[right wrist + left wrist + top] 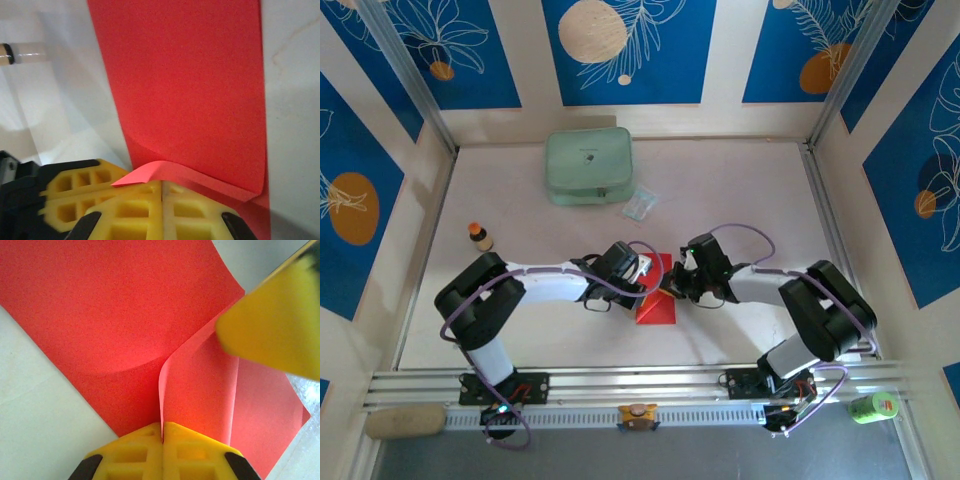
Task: Fold a paper plane with a square sheet of paper (pick it up from the middle)
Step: Fold the triangle a second time at the center of the table.
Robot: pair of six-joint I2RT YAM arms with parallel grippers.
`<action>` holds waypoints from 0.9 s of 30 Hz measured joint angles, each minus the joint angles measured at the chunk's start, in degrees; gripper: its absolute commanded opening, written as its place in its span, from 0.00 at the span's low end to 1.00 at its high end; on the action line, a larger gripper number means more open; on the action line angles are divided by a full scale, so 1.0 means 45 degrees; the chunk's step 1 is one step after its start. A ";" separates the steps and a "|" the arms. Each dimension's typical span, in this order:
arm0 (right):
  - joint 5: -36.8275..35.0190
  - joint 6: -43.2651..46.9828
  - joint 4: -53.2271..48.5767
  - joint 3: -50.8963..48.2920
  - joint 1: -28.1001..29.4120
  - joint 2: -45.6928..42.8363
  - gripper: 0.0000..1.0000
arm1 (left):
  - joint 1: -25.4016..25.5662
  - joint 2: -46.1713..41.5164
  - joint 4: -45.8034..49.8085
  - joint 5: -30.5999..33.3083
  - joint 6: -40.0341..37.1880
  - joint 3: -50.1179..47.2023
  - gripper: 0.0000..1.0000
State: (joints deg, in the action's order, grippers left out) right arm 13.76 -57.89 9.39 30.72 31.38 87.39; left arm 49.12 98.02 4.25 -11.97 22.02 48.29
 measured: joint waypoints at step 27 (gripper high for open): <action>0.0466 0.0087 0.0486 -0.0160 0.0495 0.0675 0.00 | 0.0000 0.0000 -0.0034 0.0005 0.0000 -0.0005 0.00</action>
State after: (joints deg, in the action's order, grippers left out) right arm 15.86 -57.49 11.57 30.00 33.61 90.43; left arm 49.12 98.02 4.10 -11.94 22.02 48.27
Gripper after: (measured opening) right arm 0.053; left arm 0.064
